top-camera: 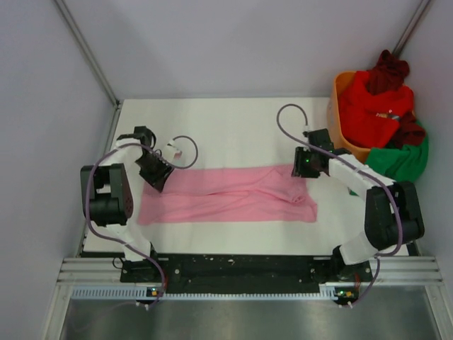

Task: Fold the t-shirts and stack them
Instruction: Fold the other side of the tshirt into a rectangle, then rotate the tshirt 90 degrees

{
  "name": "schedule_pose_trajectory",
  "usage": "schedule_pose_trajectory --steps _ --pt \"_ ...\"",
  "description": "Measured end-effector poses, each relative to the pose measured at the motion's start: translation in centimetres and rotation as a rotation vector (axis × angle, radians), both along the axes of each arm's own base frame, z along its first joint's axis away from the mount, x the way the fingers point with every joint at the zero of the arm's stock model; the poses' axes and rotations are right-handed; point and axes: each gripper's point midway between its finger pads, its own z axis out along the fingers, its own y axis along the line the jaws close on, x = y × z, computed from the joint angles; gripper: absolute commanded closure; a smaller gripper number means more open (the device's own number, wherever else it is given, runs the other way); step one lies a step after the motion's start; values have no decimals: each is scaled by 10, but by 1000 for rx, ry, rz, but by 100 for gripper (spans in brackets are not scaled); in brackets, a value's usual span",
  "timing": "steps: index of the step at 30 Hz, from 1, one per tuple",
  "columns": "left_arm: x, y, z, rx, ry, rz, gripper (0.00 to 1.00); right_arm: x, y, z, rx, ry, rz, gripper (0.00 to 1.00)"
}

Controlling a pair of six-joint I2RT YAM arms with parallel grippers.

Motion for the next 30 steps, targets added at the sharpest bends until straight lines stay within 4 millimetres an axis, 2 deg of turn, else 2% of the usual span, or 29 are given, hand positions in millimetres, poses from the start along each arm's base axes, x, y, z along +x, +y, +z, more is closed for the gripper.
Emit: schedule_pose_trajectory --steps 3,5,6,9,10,11,14,18,20,22,25,27,30 --pt "24 -6 21 -38 -80 19 42 4 -44 -4 -42 4 -134 53" --pt "42 -4 31 -31 -137 46 41 2 -55 -12 -67 30 -163 53" --pt "49 -1 33 -22 -158 61 41 1 -57 -17 -79 44 -165 58" --pt "77 10 37 23 -206 121 41 0 -60 -36 -111 98 -158 87" --pt "85 14 34 36 -214 138 41 1 -61 -44 -122 120 -153 94" --pt "89 16 31 43 -217 152 41 7 -61 -42 -131 122 -149 100" --pt "89 23 18 66 -192 178 41 35 -53 -41 -116 115 -124 100" --pt "84 27 12 84 -179 190 41 95 -32 -38 -63 80 -61 100" --pt "79 28 8 91 -171 191 40 137 -16 -34 -33 40 -33 89" --pt "71 28 2 97 -153 192 39 179 0 -30 -3 -8 -6 68" --pt "55 29 -7 107 -122 190 39 242 31 -17 30 -121 40 52" --pt "49 30 -9 116 -131 186 39 261 44 -8 35 -167 56 47" --pt "42 32 -9 129 -148 181 42 268 48 9 13 -204 59 43"
